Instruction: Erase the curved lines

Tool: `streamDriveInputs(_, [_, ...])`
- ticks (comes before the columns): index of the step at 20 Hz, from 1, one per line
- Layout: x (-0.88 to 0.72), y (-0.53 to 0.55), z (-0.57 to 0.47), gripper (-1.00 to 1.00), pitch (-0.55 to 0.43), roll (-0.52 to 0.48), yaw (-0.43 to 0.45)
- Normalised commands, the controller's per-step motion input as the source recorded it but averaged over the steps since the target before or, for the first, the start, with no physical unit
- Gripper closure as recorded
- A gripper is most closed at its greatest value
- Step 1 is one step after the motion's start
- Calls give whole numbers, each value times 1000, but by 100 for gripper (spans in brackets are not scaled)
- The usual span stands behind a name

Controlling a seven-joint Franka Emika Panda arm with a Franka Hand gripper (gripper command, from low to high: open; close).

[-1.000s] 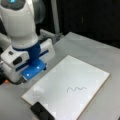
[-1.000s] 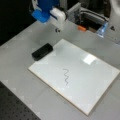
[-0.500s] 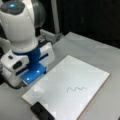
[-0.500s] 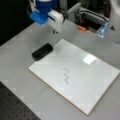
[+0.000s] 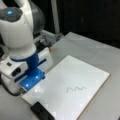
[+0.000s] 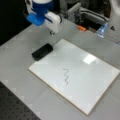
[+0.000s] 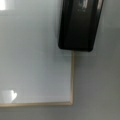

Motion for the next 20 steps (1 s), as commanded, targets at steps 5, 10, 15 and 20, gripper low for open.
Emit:
streamDriveInputs(5, [265, -263, 76, -100, 101, 114, 145])
streamDriveInputs(10, [246, -245, 26, -100, 75, 128, 108])
streamDriveInputs(15, [231, -248, -1, -100, 44, 146, 61])
streamDriveInputs(20, [222, -272, -23, -100, 32, 180, 49])
